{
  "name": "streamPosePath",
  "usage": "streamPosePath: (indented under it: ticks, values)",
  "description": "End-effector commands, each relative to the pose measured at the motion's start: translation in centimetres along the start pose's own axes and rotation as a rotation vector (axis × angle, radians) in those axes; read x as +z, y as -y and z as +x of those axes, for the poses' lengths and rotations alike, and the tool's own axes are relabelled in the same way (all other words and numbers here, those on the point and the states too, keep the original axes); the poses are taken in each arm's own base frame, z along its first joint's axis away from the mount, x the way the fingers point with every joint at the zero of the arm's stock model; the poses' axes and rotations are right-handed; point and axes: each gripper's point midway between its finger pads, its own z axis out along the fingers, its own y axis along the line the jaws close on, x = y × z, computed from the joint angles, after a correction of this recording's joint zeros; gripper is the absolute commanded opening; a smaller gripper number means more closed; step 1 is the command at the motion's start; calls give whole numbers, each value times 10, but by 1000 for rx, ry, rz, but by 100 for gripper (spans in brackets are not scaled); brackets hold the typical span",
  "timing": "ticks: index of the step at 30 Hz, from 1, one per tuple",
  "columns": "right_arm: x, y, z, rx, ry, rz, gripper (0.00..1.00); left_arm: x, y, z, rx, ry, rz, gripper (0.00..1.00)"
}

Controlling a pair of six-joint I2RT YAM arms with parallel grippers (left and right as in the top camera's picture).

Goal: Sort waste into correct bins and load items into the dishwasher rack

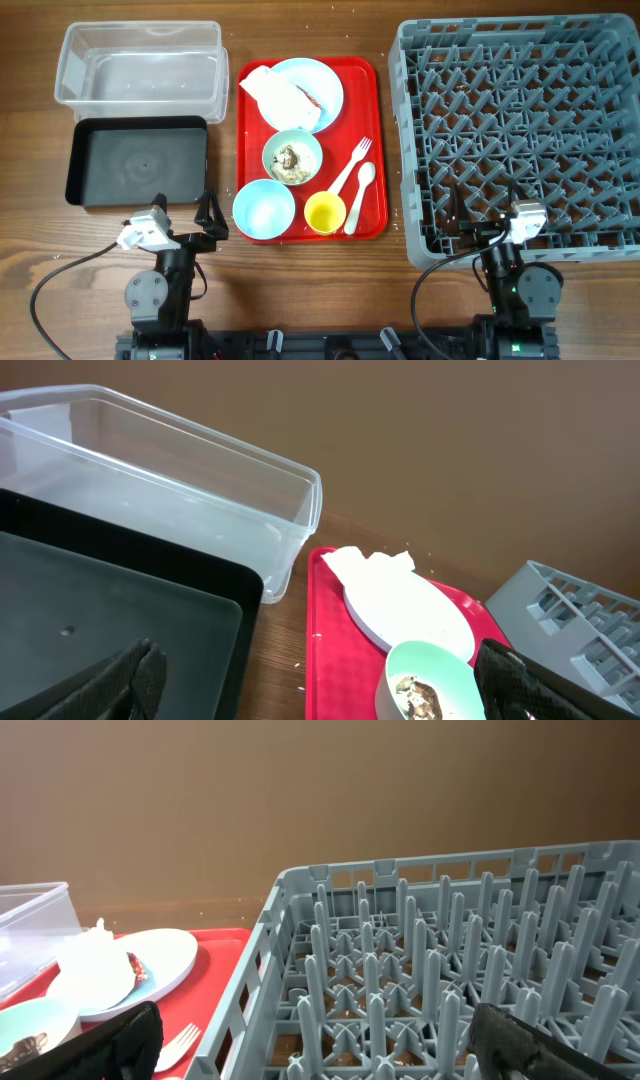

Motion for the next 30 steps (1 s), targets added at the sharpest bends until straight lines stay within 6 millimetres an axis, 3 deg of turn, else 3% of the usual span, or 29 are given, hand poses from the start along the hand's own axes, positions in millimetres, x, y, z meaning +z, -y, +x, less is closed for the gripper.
streamPosePath:
  ticks: [1,30]
  values:
    - [0,-2,-1,6,7,-14,100,0,-4,0,-2,10,-16,100]
    - [0,-2,-4,-6,18,-12,100,0,-4,0,1,12,-17,100]
